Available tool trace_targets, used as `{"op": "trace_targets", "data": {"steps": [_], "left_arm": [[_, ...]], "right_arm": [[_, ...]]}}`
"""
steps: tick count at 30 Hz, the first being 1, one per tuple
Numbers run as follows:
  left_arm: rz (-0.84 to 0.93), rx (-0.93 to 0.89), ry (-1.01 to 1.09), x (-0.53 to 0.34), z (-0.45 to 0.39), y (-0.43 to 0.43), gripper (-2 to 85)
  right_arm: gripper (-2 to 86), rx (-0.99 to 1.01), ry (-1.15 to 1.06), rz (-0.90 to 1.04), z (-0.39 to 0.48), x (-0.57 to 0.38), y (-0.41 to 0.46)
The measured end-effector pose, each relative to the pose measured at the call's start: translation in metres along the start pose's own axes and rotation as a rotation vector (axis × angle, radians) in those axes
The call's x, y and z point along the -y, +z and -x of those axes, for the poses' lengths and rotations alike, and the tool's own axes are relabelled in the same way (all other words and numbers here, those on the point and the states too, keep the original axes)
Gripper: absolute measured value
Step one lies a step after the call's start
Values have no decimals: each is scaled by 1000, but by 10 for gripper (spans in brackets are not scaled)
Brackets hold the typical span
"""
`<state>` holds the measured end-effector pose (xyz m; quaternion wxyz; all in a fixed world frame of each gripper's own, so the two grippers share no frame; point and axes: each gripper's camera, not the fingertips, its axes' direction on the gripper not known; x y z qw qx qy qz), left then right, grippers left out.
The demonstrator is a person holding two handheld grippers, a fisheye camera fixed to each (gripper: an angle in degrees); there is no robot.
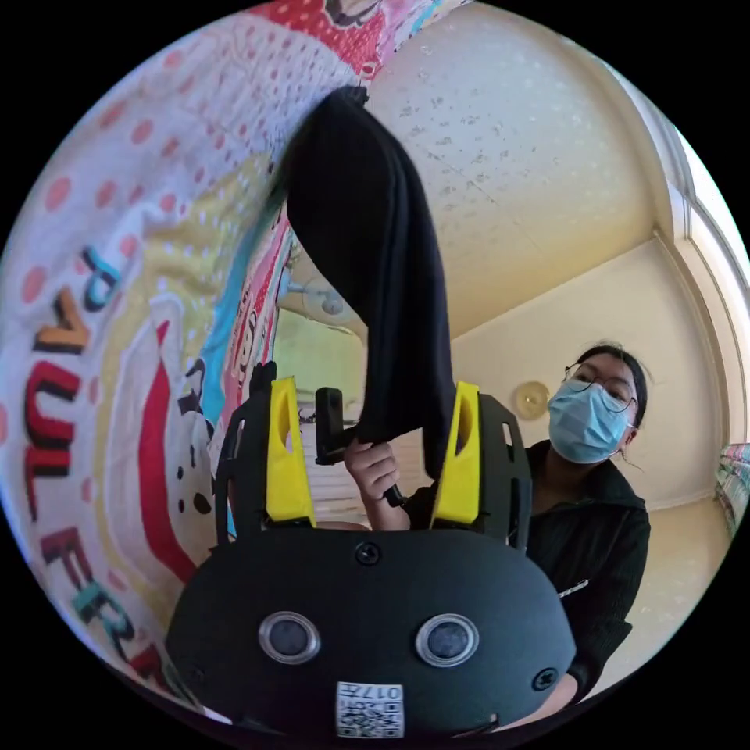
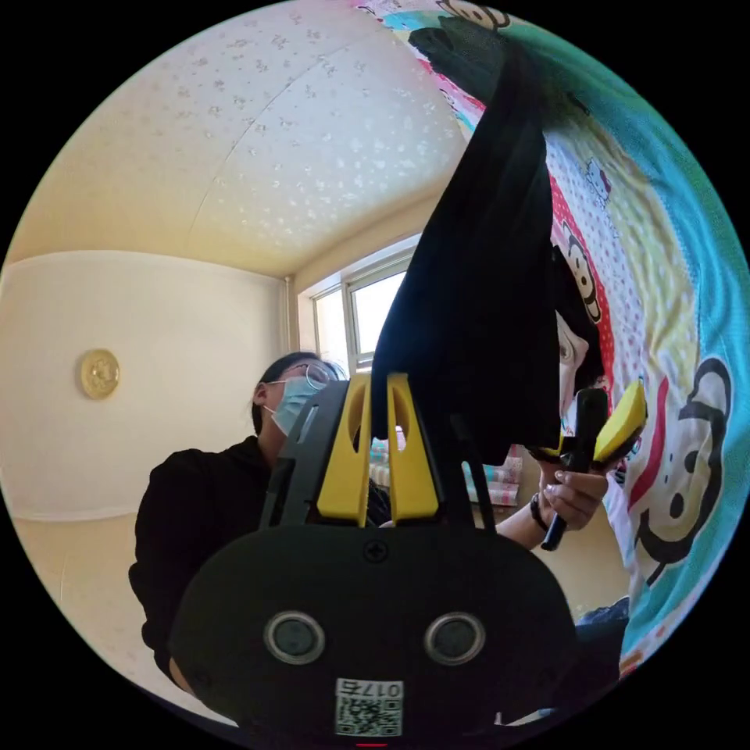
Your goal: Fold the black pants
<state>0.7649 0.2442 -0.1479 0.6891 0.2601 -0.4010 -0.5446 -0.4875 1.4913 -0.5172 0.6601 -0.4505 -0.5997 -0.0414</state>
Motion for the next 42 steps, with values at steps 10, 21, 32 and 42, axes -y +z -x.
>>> {"op": "trace_targets", "data": {"steps": [10,21,32,42], "left_arm": [[108,-108,121,-39,-86,-16,52],[244,-42,-412,-247,-103,-15,50],[95,33,212,103,-103,9,52],[-256,-21,297,266,2,-43,121]], "right_arm": [[31,-294,17,16,58,-47,-45],[30,-321,463,-103,80,-261,-82],[46,-36,-106,34,-6,114,-48],[113,-226,-183,-204,-43,256,-86]]}}
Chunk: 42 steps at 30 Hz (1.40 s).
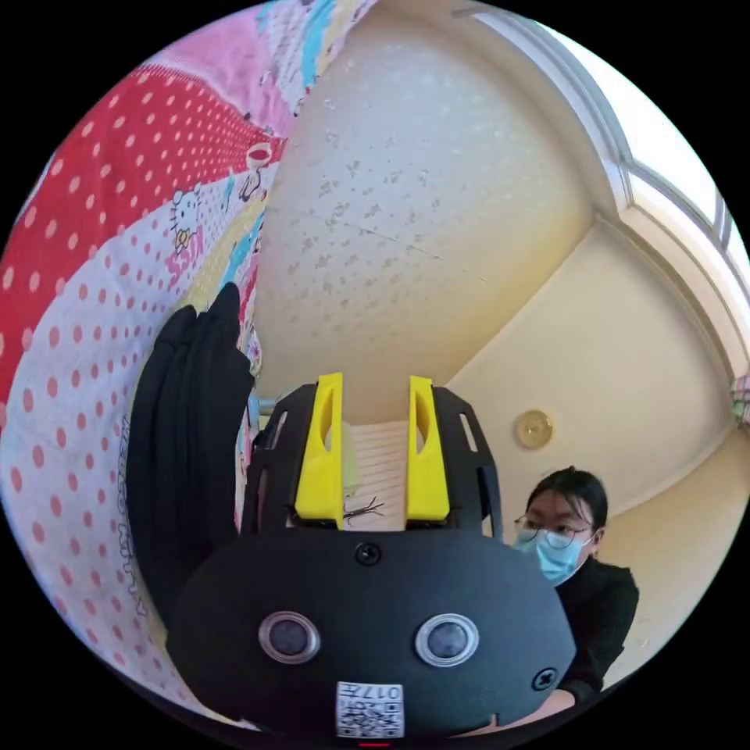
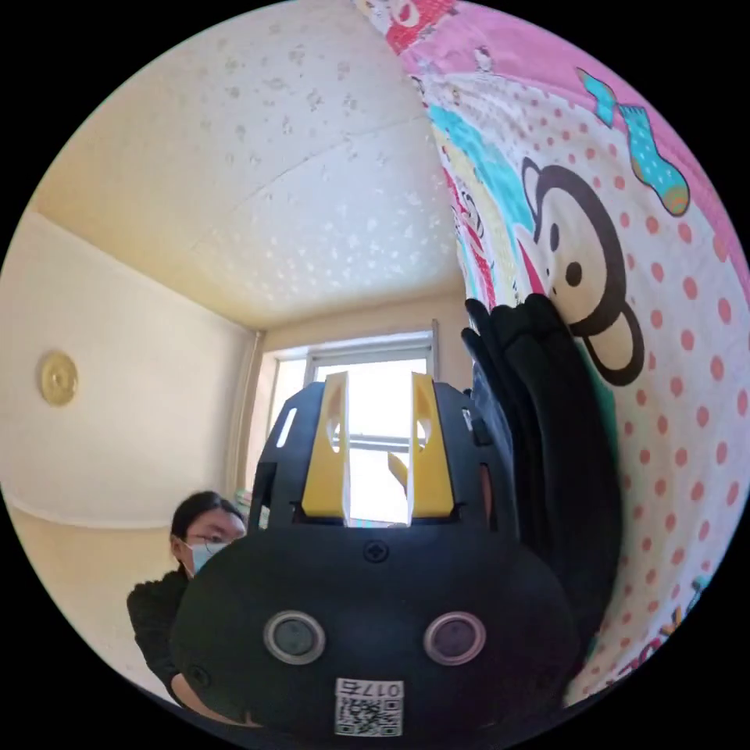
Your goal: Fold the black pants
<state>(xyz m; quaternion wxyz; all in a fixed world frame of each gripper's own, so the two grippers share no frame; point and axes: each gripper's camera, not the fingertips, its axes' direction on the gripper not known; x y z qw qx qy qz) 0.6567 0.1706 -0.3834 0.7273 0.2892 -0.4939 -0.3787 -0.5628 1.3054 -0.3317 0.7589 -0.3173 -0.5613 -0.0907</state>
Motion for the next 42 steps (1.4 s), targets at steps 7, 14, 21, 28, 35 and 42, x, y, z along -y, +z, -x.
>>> {"op": "trace_targets", "data": {"steps": [7,14,21,28,35,42], "left_arm": [[528,609,408,-191,-43,33,62],[481,1025,254,-274,2,-29,46],[441,970,281,-350,-6,-44,75],[523,855,521,-334,24,6,89],[689,745,674,-225,32,60,72],[1177,833,874,-232,77,132,36]], "right_arm": [[76,-705,-338,532,66,-169,31],[89,-909,-267,211,88,-257,-70],[109,-781,106,-27,68,-367,-113],[129,-708,213,-112,14,-384,-79],[77,-698,250,-291,-16,-371,-61],[25,-537,254,-213,42,-371,-73]]}}
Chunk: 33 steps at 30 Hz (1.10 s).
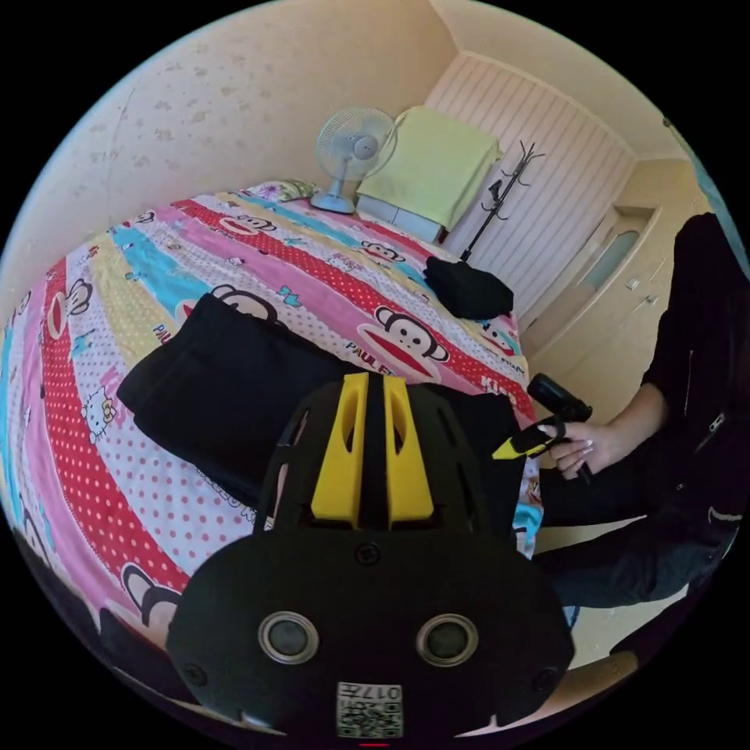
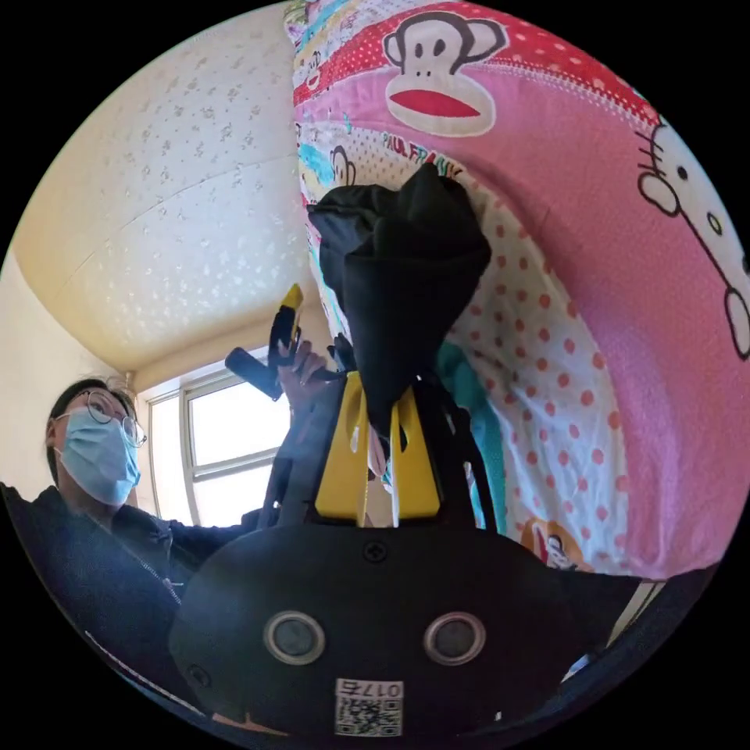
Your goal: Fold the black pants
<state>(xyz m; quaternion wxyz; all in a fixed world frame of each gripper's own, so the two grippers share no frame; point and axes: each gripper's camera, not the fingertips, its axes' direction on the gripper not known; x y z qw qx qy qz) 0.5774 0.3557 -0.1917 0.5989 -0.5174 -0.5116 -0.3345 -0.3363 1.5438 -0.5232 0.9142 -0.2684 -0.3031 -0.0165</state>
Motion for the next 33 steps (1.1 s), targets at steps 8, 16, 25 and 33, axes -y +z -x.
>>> {"op": "trace_targets", "data": {"steps": [8,16,25,33], "left_arm": [[247,-227,78,-64,-94,102,-10],[166,-538,-324,-122,-122,128,-10],[-236,-329,-633,-173,-45,-11,-10],[-611,-277,-577,-121,-63,-58,-10]], "right_arm": [[17,23,85,127,80,-54,-115],[13,37,50,137,102,25,-96],[65,-299,-18,189,99,173,15],[46,63,-305,256,154,191,-21]]}}
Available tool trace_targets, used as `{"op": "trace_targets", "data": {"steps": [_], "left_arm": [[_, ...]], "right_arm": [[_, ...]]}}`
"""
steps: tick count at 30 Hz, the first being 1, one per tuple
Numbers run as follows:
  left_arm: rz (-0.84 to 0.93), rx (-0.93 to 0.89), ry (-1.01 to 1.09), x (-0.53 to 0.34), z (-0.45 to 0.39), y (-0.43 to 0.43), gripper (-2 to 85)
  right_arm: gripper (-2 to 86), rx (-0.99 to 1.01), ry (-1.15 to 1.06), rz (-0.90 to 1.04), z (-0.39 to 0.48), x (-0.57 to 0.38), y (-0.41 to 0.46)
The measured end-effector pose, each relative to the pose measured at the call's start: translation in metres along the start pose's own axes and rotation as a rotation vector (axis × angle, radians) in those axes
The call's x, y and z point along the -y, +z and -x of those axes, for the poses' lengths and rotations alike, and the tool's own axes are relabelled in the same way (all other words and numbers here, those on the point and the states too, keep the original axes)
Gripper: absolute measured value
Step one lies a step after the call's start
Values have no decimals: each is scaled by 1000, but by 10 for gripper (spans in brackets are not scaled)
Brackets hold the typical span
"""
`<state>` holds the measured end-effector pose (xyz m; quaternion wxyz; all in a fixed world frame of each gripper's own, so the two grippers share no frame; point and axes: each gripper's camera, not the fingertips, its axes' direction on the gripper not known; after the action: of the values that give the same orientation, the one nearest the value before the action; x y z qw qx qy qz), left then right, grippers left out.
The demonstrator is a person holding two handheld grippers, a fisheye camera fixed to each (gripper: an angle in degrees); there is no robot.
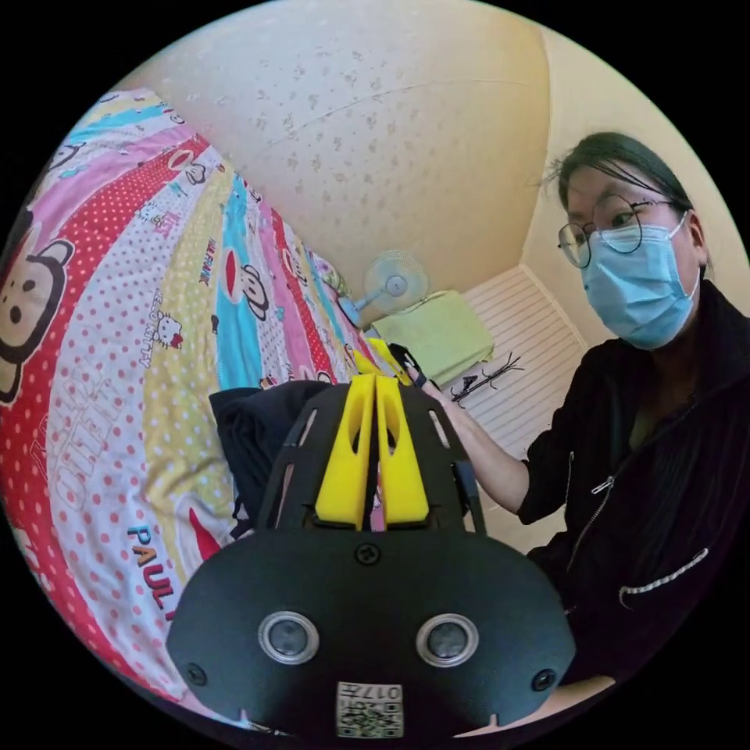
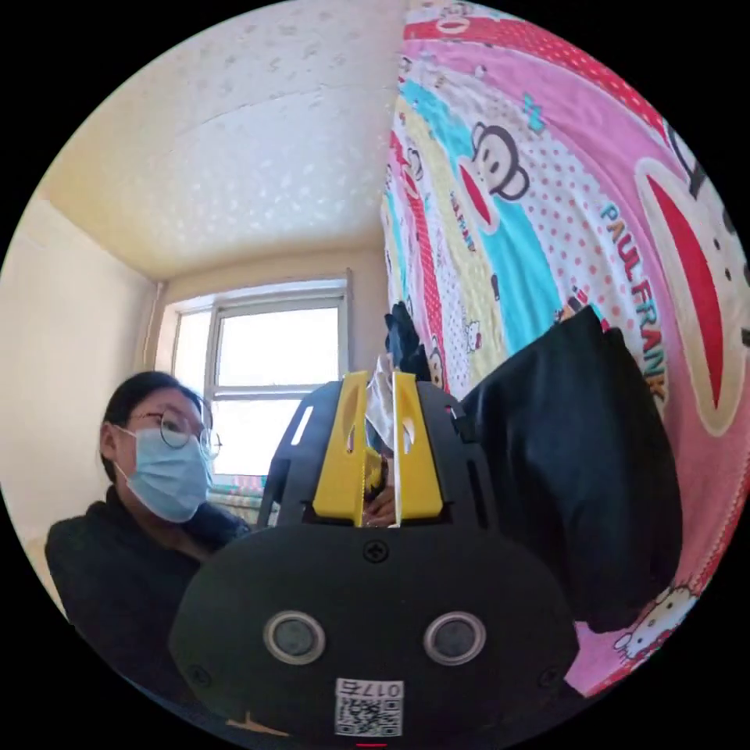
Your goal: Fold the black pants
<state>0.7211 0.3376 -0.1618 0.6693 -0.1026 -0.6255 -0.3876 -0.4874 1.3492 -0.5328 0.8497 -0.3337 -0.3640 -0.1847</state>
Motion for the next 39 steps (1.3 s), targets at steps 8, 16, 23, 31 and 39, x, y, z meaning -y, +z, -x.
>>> {"op": "trace_targets", "data": {"steps": [8,16,23,31,39], "left_arm": [[278,595,86,5,51,98,-10],[33,120,-112,-5,15,11,-10],[409,164,100,-66,-120,94,-10],[674,545,104,-120,-93,129,-10],[689,530,124,-113,-129,134,0]], "right_arm": [[8,-1041,-544,310,-11,5,59],[6,-894,-614,298,60,-4,19],[5,-705,-532,273,63,-90,-47],[6,-912,-723,709,14,-90,10],[51,-892,-712,570,32,-96,-14]]}}
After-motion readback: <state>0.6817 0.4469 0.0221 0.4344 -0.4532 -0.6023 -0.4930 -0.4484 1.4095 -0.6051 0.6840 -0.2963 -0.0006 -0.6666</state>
